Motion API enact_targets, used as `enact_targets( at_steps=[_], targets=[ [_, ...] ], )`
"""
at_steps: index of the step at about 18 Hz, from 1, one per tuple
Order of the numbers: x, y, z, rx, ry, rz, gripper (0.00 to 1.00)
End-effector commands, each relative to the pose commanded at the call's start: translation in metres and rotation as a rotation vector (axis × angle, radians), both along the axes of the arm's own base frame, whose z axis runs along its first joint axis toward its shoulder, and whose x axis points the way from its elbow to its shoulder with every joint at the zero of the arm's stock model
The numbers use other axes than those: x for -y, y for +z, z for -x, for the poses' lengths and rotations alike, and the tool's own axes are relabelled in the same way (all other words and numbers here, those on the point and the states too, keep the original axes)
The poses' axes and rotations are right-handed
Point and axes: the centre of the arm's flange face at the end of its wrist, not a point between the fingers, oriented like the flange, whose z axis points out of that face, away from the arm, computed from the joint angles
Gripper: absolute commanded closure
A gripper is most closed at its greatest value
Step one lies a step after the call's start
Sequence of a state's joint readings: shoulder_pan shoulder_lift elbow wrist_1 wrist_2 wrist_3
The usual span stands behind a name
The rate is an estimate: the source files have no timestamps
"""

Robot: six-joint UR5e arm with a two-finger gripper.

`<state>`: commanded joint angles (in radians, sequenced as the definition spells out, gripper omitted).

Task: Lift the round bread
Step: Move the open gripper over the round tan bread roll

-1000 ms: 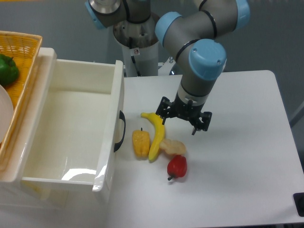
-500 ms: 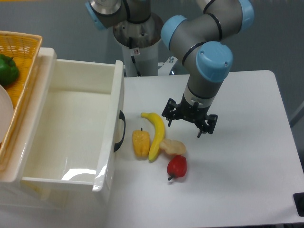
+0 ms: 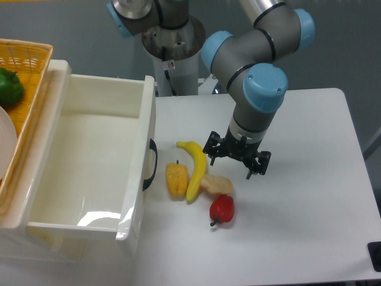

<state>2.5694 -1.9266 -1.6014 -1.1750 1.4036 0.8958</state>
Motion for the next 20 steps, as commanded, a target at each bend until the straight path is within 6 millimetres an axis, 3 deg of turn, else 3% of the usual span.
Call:
enact_targets(
  at_steps=[9,16,20],
  targets=[
    [-0.005,-0.029,0.004,0.036,-0.011,0.023,0.0],
    [-0.009,-0.052,0.006,0.022,-0.314,0.026,0.0],
    [-0.01,-0.058,0.0,0.025,-0.387,0.032,0.0]
  ],
)
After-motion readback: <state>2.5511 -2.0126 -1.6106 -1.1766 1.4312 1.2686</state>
